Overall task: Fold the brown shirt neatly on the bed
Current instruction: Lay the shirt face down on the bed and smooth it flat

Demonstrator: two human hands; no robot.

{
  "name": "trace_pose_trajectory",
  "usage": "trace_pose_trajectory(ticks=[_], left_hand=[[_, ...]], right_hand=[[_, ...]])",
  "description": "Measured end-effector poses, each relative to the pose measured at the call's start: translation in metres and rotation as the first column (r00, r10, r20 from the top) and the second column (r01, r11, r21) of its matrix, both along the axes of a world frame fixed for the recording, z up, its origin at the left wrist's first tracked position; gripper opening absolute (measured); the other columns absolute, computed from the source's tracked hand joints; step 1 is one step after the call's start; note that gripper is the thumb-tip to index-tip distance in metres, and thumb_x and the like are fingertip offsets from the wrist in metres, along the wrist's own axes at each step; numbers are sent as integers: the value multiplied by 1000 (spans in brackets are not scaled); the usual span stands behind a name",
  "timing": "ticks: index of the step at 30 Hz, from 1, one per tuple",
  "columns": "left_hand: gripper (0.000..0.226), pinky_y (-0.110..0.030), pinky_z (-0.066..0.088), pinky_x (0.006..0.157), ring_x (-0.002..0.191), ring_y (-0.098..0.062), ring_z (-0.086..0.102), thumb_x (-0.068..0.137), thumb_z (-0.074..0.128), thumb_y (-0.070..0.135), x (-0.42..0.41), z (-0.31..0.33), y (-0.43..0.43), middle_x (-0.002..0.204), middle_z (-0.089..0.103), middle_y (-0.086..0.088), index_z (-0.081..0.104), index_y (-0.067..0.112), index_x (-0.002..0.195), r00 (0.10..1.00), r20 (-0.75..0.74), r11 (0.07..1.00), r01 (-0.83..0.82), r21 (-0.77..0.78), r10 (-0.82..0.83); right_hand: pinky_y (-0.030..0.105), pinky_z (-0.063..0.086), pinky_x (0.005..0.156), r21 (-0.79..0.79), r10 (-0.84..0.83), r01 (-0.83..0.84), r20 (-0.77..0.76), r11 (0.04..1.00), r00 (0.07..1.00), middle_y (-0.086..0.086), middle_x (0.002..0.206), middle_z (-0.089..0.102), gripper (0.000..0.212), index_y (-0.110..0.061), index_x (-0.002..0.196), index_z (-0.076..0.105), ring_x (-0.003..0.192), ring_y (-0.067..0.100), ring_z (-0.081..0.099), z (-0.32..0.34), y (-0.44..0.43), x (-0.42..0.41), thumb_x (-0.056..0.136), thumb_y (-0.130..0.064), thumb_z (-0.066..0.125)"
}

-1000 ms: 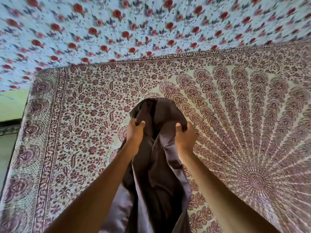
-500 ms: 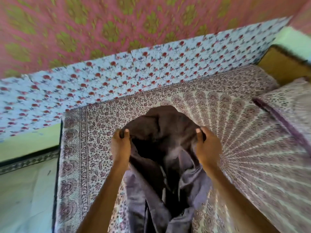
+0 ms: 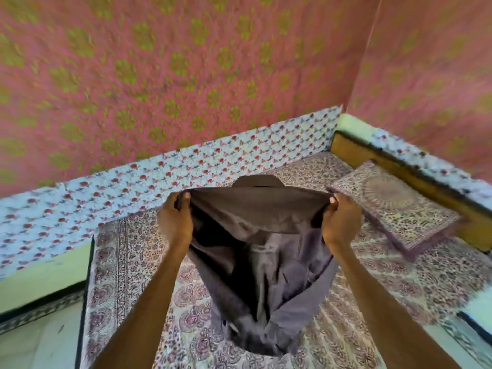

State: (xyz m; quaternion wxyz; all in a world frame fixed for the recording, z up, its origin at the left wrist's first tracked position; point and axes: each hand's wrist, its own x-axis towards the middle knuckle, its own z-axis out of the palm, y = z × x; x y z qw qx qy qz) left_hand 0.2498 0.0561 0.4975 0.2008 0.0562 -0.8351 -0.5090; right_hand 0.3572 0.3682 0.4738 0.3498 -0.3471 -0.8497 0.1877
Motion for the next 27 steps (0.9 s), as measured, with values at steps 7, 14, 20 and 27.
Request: trace_pose_trajectory(ticks=[7, 14, 20, 27], left_hand=[[32, -29, 42, 73, 94, -27, 62, 93, 53, 41, 84, 58, 54, 101, 69, -9, 66, 15, 107, 963, -231, 990, -140, -3, 136], [32, -30, 41, 100, 107, -17, 55, 93, 58, 37, 121, 76, 44, 126, 63, -1, 68, 19, 118, 477, 841, 281, 869, -407, -255], [34, -34, 43, 91, 99, -23, 59, 85, 65, 45, 120, 97, 46, 105, 65, -1, 73, 19, 105, 724, 585, 712, 622, -324, -366], [29, -31, 42, 65, 77, -25, 63, 88, 63, 43, 93, 36, 80, 75, 66, -9, 70, 16, 85, 962, 218, 953, 214, -212, -168]], right_hand=[[47, 47, 75, -72, -71, 52, -289, 996, 955, 15, 98, 64, 18, -8, 105, 61, 90, 36, 58, 48, 37, 75, 92, -6, 49], [36, 49, 89, -311, 456, -334, 616, 890, 643, 16, 129, 59, 32, -2, 121, 60, 114, 32, 58, 51, 99, 112, 96, -20, 51], [36, 23, 116, -437, 557, -370, 759, 820, 337, 5, 156, 32, 47, -11, 143, 44, 144, 26, 26, 86, 125, 120, 102, -33, 44], [39, 46, 87, -147, 284, -246, 382, 958, 880, 13, 106, 70, 22, -15, 111, 67, 97, 33, 65, 47, 131, 80, 92, -14, 56]])
